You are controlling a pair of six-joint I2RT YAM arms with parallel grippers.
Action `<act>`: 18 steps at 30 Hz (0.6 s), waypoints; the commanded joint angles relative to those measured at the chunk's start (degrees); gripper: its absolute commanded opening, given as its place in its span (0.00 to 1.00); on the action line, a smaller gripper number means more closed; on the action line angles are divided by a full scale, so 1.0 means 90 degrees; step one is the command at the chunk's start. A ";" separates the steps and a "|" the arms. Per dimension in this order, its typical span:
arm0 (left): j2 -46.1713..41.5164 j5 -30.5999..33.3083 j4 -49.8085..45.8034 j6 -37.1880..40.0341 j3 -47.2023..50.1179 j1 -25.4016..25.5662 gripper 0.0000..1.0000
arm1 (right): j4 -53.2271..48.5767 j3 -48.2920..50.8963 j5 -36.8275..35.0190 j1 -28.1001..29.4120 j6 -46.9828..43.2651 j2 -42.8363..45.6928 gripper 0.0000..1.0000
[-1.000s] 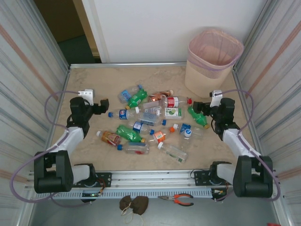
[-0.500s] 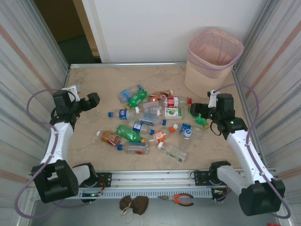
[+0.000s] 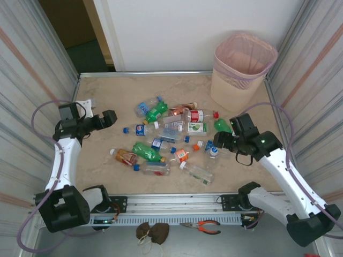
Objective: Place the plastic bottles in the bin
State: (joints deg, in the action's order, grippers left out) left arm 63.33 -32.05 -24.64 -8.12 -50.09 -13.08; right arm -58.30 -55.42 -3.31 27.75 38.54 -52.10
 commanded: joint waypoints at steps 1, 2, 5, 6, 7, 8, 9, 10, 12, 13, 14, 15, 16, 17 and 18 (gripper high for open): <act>-0.0141 -0.0227 0.0068 0.0133 0.0096 -0.0098 0.99 | -0.0533 -0.0172 -0.0546 0.0587 0.0856 0.0183 0.82; -0.0148 -0.0235 0.0072 0.0133 0.0111 -0.0136 0.99 | -0.0546 -0.0190 -0.0640 0.0774 0.0955 0.0183 0.82; -0.0214 -0.0269 0.0119 0.0067 0.0167 -0.0271 0.99 | -0.0641 -0.0287 -0.1005 0.1369 0.1233 0.0102 0.84; -0.0239 -0.0266 0.0130 0.0064 0.0190 -0.0316 0.99 | -0.0693 -0.0330 -0.1163 0.1570 0.1336 0.0046 0.84; -0.0272 -0.0255 0.0140 0.0062 0.0203 -0.0332 0.99 | -0.0728 -0.0351 -0.1326 0.1774 0.1417 -0.0011 0.85; -0.0300 -0.0251 0.0158 0.0060 0.0220 -0.0355 0.99 | -0.0741 -0.0363 -0.1438 0.1921 0.1470 -0.0071 0.85; -0.0332 -0.0238 0.0169 0.0060 0.0232 -0.0372 0.99 | -0.0739 -0.0375 -0.1556 0.2073 0.1510 -0.0147 0.86; -0.0356 -0.0220 0.0184 0.0061 0.0243 -0.0372 0.99 | -0.0731 -0.0371 -0.1651 0.2201 0.1558 -0.0231 0.86; -0.0384 -0.0208 0.0199 0.0062 0.0266 -0.0389 0.99 | -0.0683 -0.0344 -0.1824 0.2418 0.1623 -0.0378 0.87; -0.0391 -0.0204 0.0209 0.0062 0.0274 -0.0386 0.99 | -0.0651 -0.0317 -0.1924 0.2515 0.1657 -0.0444 0.87; -0.0382 -0.0199 0.0215 0.0062 0.0275 -0.0393 0.99 | -0.0594 -0.0273 -0.2011 0.2603 0.1676 -0.0471 0.87; -0.0368 -0.0198 0.0219 0.0065 0.0272 -0.0415 0.99 | -0.0471 -0.0180 -0.2107 0.2688 0.1675 -0.0471 0.87; -0.0359 -0.0191 0.0219 0.0068 0.0272 -0.0432 0.99 | -0.0322 -0.0052 -0.2196 0.2767 0.1687 -0.0471 0.87; -0.0352 -0.0206 0.0219 0.0064 0.0266 -0.0446 0.99 | -0.0192 0.0082 -0.2257 0.2820 0.1705 -0.0471 0.88; -0.0350 -0.0199 0.0216 0.0062 0.0262 -0.0469 0.99 | -0.0009 0.0252 -0.2296 0.2861 0.1713 -0.0474 0.87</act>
State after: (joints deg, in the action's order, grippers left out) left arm 60.84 -33.04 -23.75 -7.94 -47.99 -16.36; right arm -60.73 -56.07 -19.40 52.25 51.66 -56.31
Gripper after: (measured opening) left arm 0.987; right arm 0.874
